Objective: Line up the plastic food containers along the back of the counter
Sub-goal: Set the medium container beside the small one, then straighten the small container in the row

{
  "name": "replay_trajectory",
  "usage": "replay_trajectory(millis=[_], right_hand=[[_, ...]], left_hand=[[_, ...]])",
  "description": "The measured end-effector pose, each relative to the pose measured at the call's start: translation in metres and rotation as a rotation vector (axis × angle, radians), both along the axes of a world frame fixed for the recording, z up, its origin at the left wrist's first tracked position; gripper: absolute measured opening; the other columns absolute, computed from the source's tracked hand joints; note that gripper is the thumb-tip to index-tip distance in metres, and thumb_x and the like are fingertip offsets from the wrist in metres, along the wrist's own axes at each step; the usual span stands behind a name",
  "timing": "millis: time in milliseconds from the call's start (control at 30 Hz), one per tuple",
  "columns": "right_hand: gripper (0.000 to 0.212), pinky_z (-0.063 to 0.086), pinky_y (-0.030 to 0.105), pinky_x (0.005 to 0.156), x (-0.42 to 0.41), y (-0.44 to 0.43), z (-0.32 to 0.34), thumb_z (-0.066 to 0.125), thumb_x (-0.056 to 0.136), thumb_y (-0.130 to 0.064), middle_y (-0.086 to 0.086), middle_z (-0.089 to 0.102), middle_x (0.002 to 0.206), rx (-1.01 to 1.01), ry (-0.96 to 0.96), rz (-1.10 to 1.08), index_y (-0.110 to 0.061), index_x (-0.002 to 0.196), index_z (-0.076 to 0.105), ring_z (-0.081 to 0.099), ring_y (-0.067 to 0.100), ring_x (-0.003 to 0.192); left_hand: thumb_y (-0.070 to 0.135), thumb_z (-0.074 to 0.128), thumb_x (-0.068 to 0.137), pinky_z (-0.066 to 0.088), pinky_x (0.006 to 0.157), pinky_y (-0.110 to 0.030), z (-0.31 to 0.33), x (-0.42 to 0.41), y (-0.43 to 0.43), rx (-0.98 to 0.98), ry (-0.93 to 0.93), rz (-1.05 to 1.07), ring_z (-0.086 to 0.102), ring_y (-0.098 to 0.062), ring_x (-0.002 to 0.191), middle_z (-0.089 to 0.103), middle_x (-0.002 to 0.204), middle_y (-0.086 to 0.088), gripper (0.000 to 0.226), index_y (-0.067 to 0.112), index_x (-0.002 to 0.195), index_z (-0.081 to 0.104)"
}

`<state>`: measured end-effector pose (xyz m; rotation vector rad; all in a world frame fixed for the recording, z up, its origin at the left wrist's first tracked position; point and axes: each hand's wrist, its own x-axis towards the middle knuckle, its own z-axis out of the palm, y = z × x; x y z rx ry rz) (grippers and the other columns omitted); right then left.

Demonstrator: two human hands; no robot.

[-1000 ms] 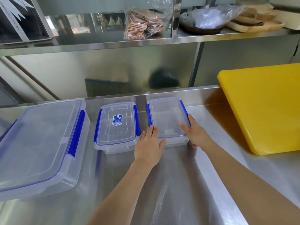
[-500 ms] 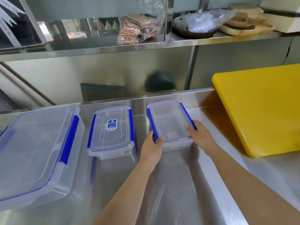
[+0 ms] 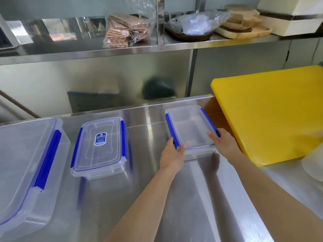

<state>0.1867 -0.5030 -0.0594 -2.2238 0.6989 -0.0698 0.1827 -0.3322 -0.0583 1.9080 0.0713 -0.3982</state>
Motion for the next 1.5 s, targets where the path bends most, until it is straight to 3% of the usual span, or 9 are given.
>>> replay_trajectory(millis=[100,200,367,467,600,767,1300,1433,1500], right_hand=[[0.049,0.035,0.046,0.098,-0.001,0.011,0.005,0.048,0.093,-0.038,0.021,0.052,0.127,-0.357,-0.057,-0.100,-0.005,0.129,0.047,0.047,0.037,0.116],[0.042,0.031,0.042,0.101,-0.002,0.048,0.022,0.050,0.093,-0.029,0.018,0.051,0.129,-0.404,-0.288,-0.132,-0.006,0.127,0.049,0.044,0.034,0.120],[0.035,0.043,0.039,0.100,0.006,0.137,0.025,0.054,0.092,-0.023,0.013,0.057,0.122,-0.054,-0.413,0.237,-0.006,0.122,0.054,0.052,0.027,0.113],[0.053,0.039,0.039,0.107,0.011,0.192,0.020,0.053,0.090,-0.035,0.007,0.046,0.141,0.219,-0.202,0.359,-0.014,0.138,0.041,0.046,0.023,0.127],[0.053,0.044,0.043,0.102,0.016,0.239,0.009,0.054,0.082,-0.047,0.002,0.055,0.131,0.382,-0.078,0.513,-0.028,0.130,0.046,0.053,0.023,0.120],[0.053,0.042,0.027,0.086,0.018,0.247,0.000,0.053,0.088,-0.036,0.004,0.048,0.127,0.332,-0.053,0.533,-0.027,0.138,0.037,0.049,0.014,0.095],[0.057,0.050,0.036,0.094,0.019,0.191,-0.014,0.051,0.089,-0.044,0.002,0.049,0.132,0.282,-0.031,0.494,-0.029,0.140,0.032,0.053,0.019,0.116],[0.057,0.048,0.034,0.093,0.014,0.193,-0.003,0.049,0.089,-0.047,0.006,0.050,0.131,-0.026,-0.119,0.377,-0.018,0.136,0.037,0.053,0.021,0.116],[0.050,0.046,0.032,0.095,0.010,0.201,0.010,0.049,0.090,-0.042,0.006,0.053,0.129,-0.139,-0.263,0.309,-0.016,0.132,0.042,0.053,0.020,0.115]], left_hand=[[0.037,0.051,0.092,0.037,0.105,-0.032,0.007,-0.003,0.018,0.128,-0.112,-0.012,0.046,-0.019,0.130,0.046,0.144,0.003,0.053,0.020,0.140,0.038],[0.031,0.052,0.092,0.037,0.102,-0.027,0.017,-0.002,0.058,0.185,-0.313,0.166,0.047,-0.017,0.128,0.049,0.141,0.001,0.047,0.019,0.137,0.043],[0.024,0.054,0.092,0.043,0.101,-0.040,0.021,0.014,0.156,0.439,-0.389,0.546,0.053,-0.030,0.118,0.056,0.131,-0.014,0.040,0.010,0.129,0.049],[0.024,0.057,0.089,0.040,0.105,-0.050,0.014,0.016,0.209,0.507,-0.267,0.646,0.049,-0.036,0.122,0.051,0.135,-0.017,0.048,0.007,0.133,0.044],[0.031,0.056,0.090,0.045,0.093,-0.041,0.005,0.012,0.235,0.322,-0.103,0.584,0.051,-0.032,0.123,0.050,0.135,-0.012,0.061,0.015,0.143,0.030],[0.028,0.051,0.093,0.046,0.068,-0.024,-0.005,0.014,0.231,0.034,-0.102,0.544,0.062,-0.022,0.096,0.063,0.110,-0.003,0.035,0.020,0.127,0.051],[0.038,0.049,0.092,0.053,0.091,-0.041,-0.009,0.014,0.179,0.115,-0.120,0.402,0.060,-0.020,0.101,0.060,0.119,-0.004,0.042,0.021,0.130,0.043],[0.046,0.049,0.090,0.041,0.107,-0.044,0.013,0.010,0.188,0.245,-0.157,0.426,0.045,-0.026,0.131,0.043,0.147,-0.007,0.061,0.019,0.142,0.034],[0.040,0.052,0.091,0.041,0.102,-0.037,0.038,0.003,0.202,0.253,-0.313,0.473,0.049,-0.022,0.127,0.051,0.139,-0.003,0.051,0.018,0.136,0.044]])
